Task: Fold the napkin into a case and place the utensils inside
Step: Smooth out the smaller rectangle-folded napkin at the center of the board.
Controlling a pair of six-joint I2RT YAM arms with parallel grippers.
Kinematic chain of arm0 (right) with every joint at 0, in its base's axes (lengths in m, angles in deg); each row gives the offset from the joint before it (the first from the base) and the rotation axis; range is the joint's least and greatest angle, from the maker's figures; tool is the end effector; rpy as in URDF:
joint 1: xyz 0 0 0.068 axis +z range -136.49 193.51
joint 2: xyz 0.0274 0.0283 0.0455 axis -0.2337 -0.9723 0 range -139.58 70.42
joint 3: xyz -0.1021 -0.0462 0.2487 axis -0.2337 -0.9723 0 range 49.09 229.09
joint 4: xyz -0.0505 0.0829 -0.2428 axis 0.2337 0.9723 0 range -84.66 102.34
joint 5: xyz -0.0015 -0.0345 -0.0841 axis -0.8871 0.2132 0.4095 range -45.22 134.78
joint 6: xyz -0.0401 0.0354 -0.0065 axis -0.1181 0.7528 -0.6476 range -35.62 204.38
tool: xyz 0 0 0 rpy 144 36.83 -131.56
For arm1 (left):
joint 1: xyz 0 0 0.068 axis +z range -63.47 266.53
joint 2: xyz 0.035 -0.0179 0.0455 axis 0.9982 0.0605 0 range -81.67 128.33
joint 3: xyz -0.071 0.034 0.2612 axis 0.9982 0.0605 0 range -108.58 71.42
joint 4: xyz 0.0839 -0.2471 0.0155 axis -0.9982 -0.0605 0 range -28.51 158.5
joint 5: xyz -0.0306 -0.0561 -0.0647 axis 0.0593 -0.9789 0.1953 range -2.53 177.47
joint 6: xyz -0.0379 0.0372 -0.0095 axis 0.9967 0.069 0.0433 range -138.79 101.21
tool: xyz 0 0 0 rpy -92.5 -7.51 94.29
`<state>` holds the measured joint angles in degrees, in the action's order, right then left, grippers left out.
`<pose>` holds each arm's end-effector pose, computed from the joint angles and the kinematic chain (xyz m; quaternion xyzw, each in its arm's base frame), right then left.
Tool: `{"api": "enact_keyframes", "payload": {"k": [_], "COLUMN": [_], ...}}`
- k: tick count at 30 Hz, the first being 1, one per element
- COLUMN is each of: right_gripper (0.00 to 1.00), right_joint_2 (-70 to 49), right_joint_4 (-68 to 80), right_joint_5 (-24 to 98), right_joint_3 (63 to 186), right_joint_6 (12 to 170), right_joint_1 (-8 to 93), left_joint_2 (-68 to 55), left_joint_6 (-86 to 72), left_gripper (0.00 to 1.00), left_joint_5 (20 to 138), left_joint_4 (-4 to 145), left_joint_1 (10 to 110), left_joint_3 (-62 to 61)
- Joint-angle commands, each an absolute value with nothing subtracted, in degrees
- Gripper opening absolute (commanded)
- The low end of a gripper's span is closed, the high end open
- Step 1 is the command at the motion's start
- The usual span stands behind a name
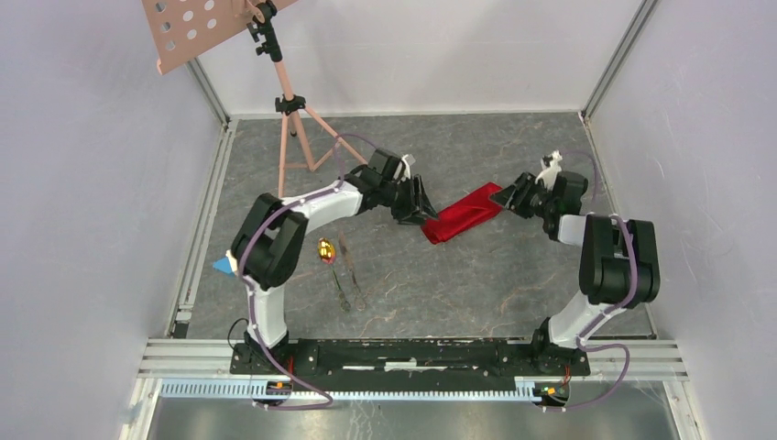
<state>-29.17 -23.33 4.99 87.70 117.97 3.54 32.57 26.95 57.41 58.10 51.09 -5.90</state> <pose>0.3201 -0.0332 0.1344 0.1532 0.8258 0.3845 0.3830 0.3410 -0.2647 0.1779 0.0133 0.9044 -0.4122 0.1098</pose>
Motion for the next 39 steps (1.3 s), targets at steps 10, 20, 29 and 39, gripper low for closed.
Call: {"api": "enact_keyframes", "payload": {"k": [10, 20, 29, 39], "right_gripper": [0.66, 0.66, 0.65, 0.66], "right_joint_2": [-15.1, -17.0, -13.0, -9.5], "right_joint_4": [1.6, -0.5, 1.3, -2.1], "right_joint_5": [21.1, 26.5, 28.1, 27.5], "right_joint_3": [95.9, 96.0, 91.9, 87.7], "right_joint_6": [100.6, 103.9, 100.7, 98.0], "right_joint_1": [36.2, 55.8, 56.0, 55.9], "left_joint_2": [-7.8, -8.4, 5.7, 7.6], "left_joint_6": [20.8, 37.0, 17.7, 9.4], "left_gripper": [0.67, 0.63, 0.70, 0.81], "left_joint_5": [84.7, 103.4, 97.4, 91.9], "left_joint_4": [39.1, 18.0, 31.9, 35.7], "left_joint_1": [54.5, 60.7, 65.3, 69.1], "left_joint_3": [18.9, 21.1, 17.1, 18.0]}}
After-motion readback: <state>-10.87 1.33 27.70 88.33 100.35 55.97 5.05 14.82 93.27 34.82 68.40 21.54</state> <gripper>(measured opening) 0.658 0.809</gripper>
